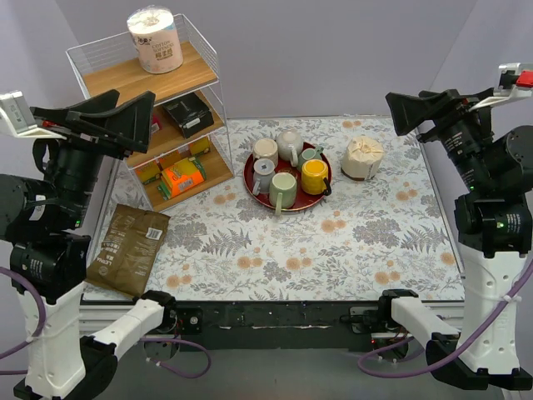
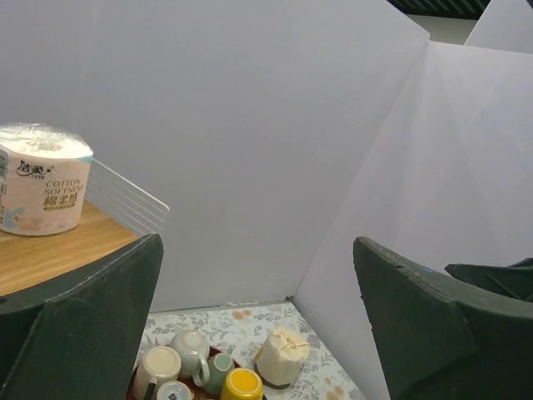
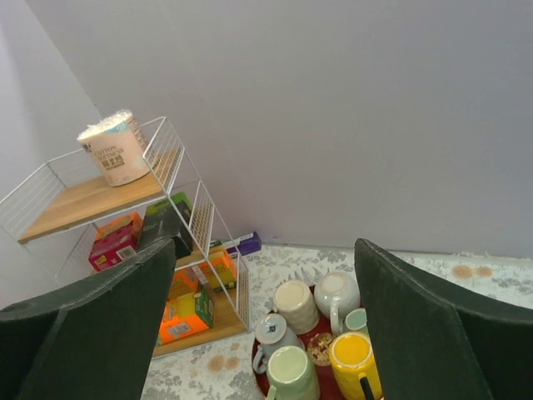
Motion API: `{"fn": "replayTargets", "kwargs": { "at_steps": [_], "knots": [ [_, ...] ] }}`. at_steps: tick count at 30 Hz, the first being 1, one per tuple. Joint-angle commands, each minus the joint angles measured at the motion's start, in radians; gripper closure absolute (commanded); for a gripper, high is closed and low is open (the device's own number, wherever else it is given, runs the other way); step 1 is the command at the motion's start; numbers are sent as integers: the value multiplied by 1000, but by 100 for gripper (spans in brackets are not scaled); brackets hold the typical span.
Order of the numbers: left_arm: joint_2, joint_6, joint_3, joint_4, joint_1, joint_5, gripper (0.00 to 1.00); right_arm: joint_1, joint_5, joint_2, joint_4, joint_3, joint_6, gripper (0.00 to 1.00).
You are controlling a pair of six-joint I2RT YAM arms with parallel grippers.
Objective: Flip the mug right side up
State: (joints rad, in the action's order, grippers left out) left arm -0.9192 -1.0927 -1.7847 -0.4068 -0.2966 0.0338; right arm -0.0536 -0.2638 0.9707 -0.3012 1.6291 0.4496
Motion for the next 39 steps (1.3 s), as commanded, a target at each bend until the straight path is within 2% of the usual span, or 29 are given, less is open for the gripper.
{"fn": "replayTargets", "kwargs": {
  "at_steps": [1, 4, 7, 8, 9, 12, 15, 17, 21, 25, 29, 34, 39],
  "knots": [
    [-3, 16, 62, -10, -3, 29, 2, -3, -9, 20, -51, 0, -3, 2],
    [5, -30, 152, -12, -4, 95, 2, -3, -29, 78, -169, 34, 8, 1],
    [31, -87, 327, 5, -13, 218, 2, -3, -29, 102, -249, -11, 14, 2],
    [37, -116, 368, 8, -16, 300, 2, -5, -20, 88, -262, -43, 20, 1],
    [40, -128, 443, 11, -19, 337, 2, -5, -18, 79, -259, -102, 23, 1],
    [57, -151, 545, 17, -38, 449, 2, -5, -23, 31, -242, -208, 31, 1],
    [80, -179, 654, 16, -56, 500, 2, -11, -31, -3, -242, -346, 50, 2],
    [86, -200, 721, 16, -75, 517, 2, -47, 35, -16, -262, -429, 63, 3],
    [103, -255, 827, 25, -130, 459, 2, -196, 190, -21, -262, -528, 90, 4],
    [121, -312, 922, 37, -213, 342, 2, -394, 325, 16, -208, -606, 132, 4],
    [129, -354, 1011, 31, -280, 276, 2, -555, 492, 123, -168, -627, 159, 5],
    [160, -366, 1016, -30, -283, 180, 2, -731, 727, 287, -185, -539, 259, 5],
    [174, -389, 1010, -84, -285, 120, 2, -825, 870, 508, -251, -373, 313, 6]
  ]
}}
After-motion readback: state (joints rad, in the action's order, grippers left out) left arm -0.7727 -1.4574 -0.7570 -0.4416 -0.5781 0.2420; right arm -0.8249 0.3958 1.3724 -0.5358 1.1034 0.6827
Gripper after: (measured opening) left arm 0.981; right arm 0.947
